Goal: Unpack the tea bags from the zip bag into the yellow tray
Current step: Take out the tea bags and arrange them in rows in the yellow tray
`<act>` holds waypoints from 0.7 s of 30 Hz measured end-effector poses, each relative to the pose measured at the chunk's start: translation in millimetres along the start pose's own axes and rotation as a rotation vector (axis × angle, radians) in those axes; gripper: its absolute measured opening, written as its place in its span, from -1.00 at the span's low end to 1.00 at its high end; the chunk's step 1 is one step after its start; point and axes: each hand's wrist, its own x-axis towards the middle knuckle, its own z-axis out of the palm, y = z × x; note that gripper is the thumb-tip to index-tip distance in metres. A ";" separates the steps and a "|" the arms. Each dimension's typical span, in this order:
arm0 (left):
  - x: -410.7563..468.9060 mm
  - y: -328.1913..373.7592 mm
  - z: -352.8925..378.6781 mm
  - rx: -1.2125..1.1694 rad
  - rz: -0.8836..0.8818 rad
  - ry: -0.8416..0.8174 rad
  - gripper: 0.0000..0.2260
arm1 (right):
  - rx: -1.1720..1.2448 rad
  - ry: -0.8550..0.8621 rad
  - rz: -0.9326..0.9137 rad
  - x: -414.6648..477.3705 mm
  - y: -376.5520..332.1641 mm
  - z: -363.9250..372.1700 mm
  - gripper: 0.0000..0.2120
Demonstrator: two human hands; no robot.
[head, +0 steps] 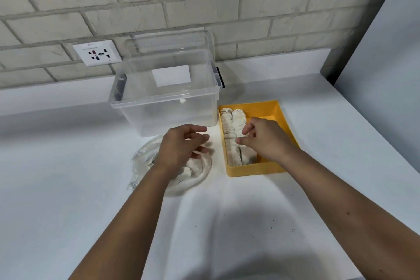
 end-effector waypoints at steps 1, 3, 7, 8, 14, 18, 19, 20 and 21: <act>-0.4 1.5 -11.6 -0.010 0.017 0.031 -0.84 | 0.031 0.025 -0.027 -0.3 -6.2 2.0 -0.74; -4.3 1.0 -36.4 -0.023 0.034 0.103 -0.87 | 0.143 0.038 -0.086 -1.7 -21.0 8.5 -0.79; -17.1 -21.0 -71.5 0.085 0.017 0.176 -0.89 | 0.328 -0.064 -0.229 -10.0 -51.8 31.7 -0.88; -20.2 -29.3 -75.1 0.135 0.010 0.175 -0.88 | 0.343 -0.110 -0.256 -12.6 -58.5 40.7 -0.87; -33.1 -66.0 -68.2 0.440 0.055 0.098 -0.85 | 0.146 -0.289 -0.320 -15.6 -68.5 99.6 -0.82; -34.7 -81.5 -59.9 0.651 0.063 0.081 -0.85 | -0.029 -0.241 -0.244 -12.1 -59.0 114.6 -0.76; -34.7 -82.8 -58.9 0.686 0.058 0.084 -0.81 | -0.059 -0.238 -0.234 -11.6 -59.4 116.1 -0.74; -34.1 -83.9 -58.0 0.710 0.057 0.080 -0.77 | -0.086 -0.243 -0.225 -11.3 -60.1 117.6 -0.69; -33.0 -84.8 -57.4 0.736 0.061 0.067 -0.71 | -0.112 -0.249 -0.219 -11.3 -61.3 118.8 -0.64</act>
